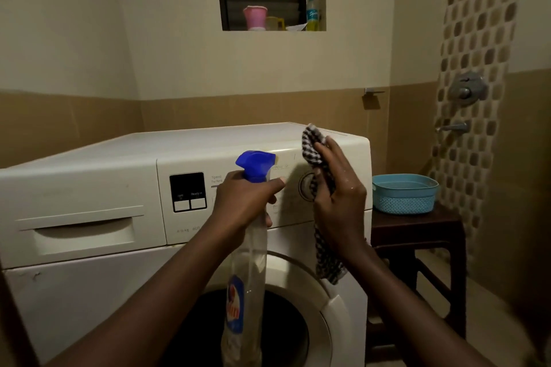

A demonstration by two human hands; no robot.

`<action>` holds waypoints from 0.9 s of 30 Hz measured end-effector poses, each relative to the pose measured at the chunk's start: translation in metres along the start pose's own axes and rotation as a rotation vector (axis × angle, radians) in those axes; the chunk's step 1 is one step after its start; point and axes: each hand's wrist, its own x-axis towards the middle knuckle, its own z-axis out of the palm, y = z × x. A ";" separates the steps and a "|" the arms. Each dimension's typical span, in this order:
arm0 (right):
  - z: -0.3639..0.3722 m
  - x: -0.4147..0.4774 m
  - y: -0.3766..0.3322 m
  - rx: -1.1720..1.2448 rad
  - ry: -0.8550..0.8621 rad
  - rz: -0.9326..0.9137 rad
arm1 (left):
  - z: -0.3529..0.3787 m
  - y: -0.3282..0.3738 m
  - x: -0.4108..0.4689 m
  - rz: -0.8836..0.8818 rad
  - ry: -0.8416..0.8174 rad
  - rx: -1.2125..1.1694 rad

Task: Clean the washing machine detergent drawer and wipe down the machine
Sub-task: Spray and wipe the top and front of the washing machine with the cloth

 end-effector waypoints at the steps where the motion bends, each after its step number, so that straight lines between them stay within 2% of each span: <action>1: 0.006 -0.002 0.000 -0.001 -0.035 -0.003 | -0.003 -0.002 -0.002 -0.010 0.007 -0.004; 5: 0.038 -0.008 -0.007 -0.056 -0.077 0.036 | -0.020 -0.013 -0.009 -0.048 0.039 -0.044; 10: 0.076 -0.036 -0.020 -0.075 -0.227 -0.140 | -0.038 -0.025 -0.013 -0.060 0.076 -0.071; 14: 0.060 -0.030 -0.004 -0.106 -0.226 -0.207 | -0.044 -0.035 -0.016 -0.083 0.094 -0.035; 18: 0.064 -0.033 -0.007 -0.085 -0.016 -0.008 | -0.048 -0.036 -0.019 -0.076 0.081 -0.050; 20: 0.067 -0.057 -0.010 -0.095 -0.090 -0.012 | -0.049 -0.036 -0.021 -0.063 0.083 -0.053; 23: 0.044 -0.099 0.012 -0.150 -0.290 -0.170 | -0.053 -0.033 -0.025 -0.055 0.066 -0.050; 25: 0.016 -0.106 0.033 -0.208 -0.286 -0.172 | -0.055 -0.034 -0.026 -0.064 0.051 -0.039; 27: -0.006 -0.099 0.046 -0.223 -0.145 0.000 | -0.054 -0.035 -0.027 -0.079 0.026 -0.024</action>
